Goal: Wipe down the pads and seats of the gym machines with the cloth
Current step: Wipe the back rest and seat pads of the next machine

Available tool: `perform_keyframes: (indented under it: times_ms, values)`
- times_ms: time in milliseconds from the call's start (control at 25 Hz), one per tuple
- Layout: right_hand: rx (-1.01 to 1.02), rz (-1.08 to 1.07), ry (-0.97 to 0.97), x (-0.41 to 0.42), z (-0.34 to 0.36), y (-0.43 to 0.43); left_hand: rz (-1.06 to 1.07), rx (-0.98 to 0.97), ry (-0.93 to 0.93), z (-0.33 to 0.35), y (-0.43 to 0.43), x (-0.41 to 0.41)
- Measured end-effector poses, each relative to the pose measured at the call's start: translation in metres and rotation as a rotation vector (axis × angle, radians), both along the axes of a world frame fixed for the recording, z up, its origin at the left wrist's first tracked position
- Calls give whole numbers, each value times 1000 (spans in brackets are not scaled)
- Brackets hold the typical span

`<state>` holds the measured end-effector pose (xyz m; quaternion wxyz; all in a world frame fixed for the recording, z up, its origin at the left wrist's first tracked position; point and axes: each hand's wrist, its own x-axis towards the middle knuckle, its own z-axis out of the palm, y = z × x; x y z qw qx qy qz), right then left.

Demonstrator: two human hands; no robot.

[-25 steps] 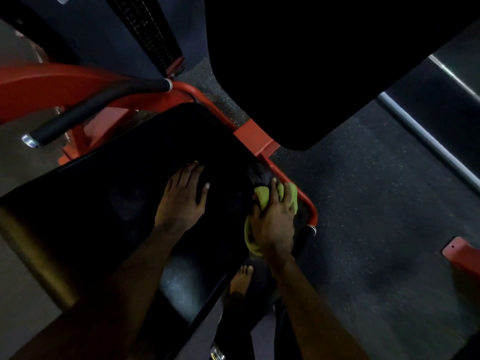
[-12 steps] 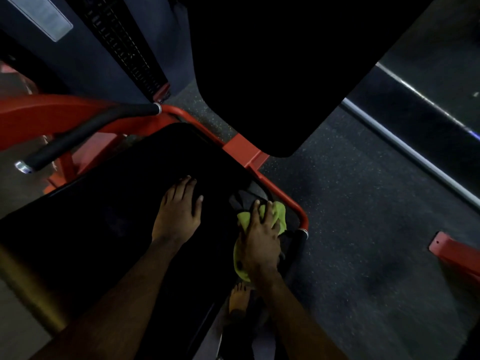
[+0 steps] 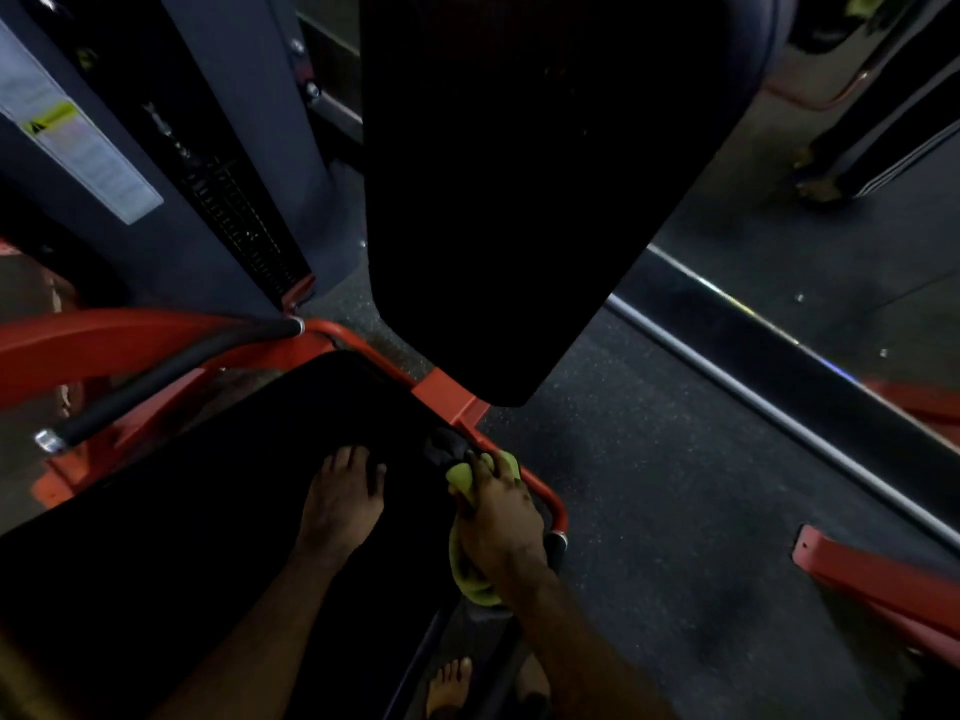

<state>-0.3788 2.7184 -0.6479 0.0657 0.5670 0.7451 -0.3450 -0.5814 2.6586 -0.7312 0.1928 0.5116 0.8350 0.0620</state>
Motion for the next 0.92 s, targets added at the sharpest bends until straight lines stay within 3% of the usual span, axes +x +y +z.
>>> perform_keyframes:
  times_ms: [320, 480, 600, 760, 920]
  values:
    - [382, -37, 159, -4, 167, 59, 64, 333, -269, 114, 75, 11]
    - [588, -84, 293, -1, 243, 81, -94, 558, -432, 180, 129, 9]
    - [718, -129, 399, 3, 287, 95, 39, 559, -627, 252, 156, 29]
    - [815, -158, 424, 9, 344, 117, -150, 849, -416, 332, 177, 39]
    - [965, -106, 339, 10, 385, 164, -242, 866, -157, 379, 211, 37]
